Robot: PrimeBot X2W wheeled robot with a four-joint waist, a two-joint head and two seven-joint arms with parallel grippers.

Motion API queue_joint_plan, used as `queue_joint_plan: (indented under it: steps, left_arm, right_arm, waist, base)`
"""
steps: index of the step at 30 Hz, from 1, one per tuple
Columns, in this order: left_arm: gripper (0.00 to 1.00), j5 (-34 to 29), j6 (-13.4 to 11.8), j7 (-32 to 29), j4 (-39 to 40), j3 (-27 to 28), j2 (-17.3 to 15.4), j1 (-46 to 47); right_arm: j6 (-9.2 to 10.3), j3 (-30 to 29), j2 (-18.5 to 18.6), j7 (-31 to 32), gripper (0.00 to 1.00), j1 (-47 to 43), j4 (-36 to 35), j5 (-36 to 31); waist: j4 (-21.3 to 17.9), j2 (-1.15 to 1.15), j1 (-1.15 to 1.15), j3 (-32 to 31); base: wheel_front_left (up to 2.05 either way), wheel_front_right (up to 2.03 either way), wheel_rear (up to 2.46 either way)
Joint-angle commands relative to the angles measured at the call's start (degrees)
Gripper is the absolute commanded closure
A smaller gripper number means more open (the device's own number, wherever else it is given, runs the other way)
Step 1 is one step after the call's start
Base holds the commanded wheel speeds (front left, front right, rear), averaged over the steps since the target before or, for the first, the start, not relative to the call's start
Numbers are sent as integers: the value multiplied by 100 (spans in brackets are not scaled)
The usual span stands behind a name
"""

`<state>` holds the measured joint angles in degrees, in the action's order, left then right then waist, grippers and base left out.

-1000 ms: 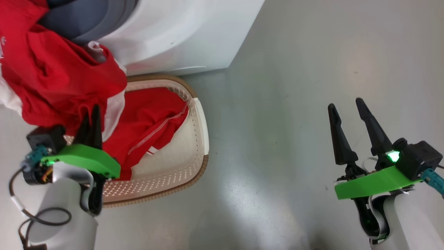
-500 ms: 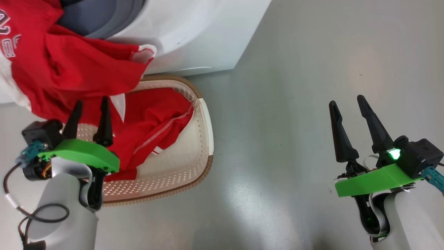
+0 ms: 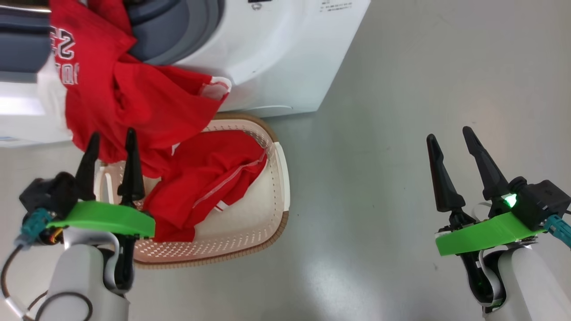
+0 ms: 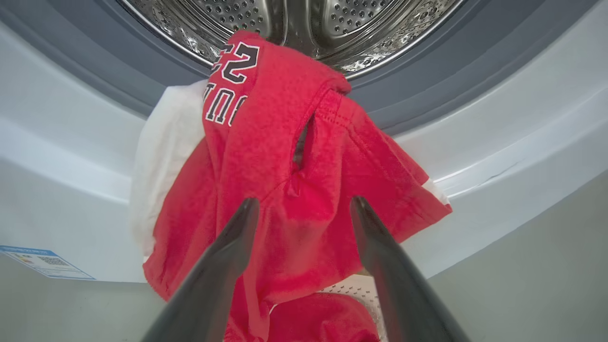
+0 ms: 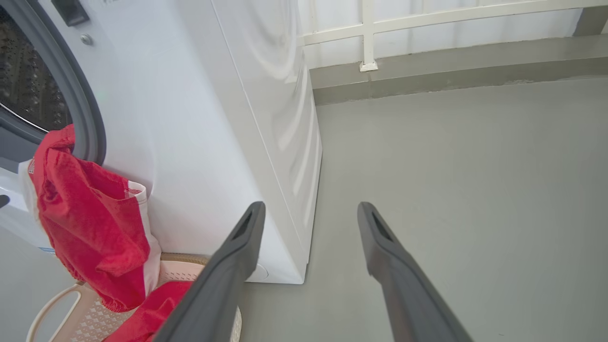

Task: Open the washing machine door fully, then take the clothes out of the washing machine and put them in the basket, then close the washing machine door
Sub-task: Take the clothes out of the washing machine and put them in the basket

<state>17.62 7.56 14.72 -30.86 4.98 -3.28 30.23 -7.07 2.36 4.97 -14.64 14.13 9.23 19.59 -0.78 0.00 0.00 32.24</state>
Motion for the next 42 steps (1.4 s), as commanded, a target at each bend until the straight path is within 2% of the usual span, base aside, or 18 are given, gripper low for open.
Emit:
queue_joint_plan:
  steps: [1, 20, 34, 38, 42]
  left_arm:
    - [0, -125, -8, 28, 353, 145, -119, -318]
    - [0, -350, -8, 28, 2192, 314, 30, -1987]
    - [0, -274, -8, 28, 2432, 267, 39, -1678]
    - [0, -434, -8, 28, 2350, 191, 34, -1314]
    - [0, -542, -8, 28, 1921, 113, -103, -686]
  right_arm:
    - [-42, 127, 49, -36, 0, -201, -86, -9]
    - [-42, 172, 111, -36, 0, -447, -68, 56]
    - [-42, 119, 90, -36, 0, -403, -101, 37]
    - [-42, 97, 75, -36, 0, -346, -123, 28]
    - [-42, 102, 64, -36, 0, -255, -130, 15]
  waist:
    - [112, 0, 0, -184]
    - [83, 0, 0, -531]
    - [127, 0, 0, -409]
    - [152, 0, 0, -306]
    - [155, 0, 0, -175]
  base:
    - [0, 0, 0]
    - [0, 0, 0]
    - [0, 0, 0]
    - [0, 0, 0]
    - [0, 0, 0]
